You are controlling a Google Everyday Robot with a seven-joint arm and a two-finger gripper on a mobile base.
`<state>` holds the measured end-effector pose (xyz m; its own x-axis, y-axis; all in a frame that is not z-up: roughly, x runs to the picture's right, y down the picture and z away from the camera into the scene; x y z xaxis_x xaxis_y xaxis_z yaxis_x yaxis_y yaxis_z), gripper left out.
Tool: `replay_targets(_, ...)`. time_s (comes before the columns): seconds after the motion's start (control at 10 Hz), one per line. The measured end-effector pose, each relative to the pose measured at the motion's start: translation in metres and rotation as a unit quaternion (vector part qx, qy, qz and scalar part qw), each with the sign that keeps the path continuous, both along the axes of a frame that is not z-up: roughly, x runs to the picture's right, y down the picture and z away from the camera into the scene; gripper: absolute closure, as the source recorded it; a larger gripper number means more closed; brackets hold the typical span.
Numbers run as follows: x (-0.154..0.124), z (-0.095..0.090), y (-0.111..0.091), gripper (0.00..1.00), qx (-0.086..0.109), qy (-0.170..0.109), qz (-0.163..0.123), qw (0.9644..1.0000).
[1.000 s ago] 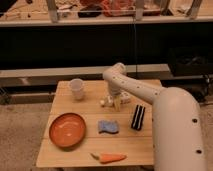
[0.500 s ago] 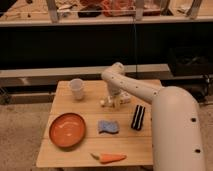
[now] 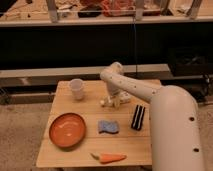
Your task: Stand the bottle upright
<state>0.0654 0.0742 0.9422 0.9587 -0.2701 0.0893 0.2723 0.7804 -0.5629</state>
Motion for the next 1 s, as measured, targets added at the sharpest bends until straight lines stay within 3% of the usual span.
replay_targets(0.3,-0.0045,0.0008,0.0000,0.35,-0.001,0.007,-0.009,0.9999)
replay_targets(0.5,-0.0085,0.0007,-0.0015,0.50,-0.001,0.010,-0.015,0.9998)
replay_targets(0.8,-0.0095,0.0011,-0.0021,0.62,-0.001,0.012,-0.019,0.9998)
replay_targets(1.0,-0.0087,0.0009,-0.0014,0.63,-0.002,0.011,-0.019,0.9998)
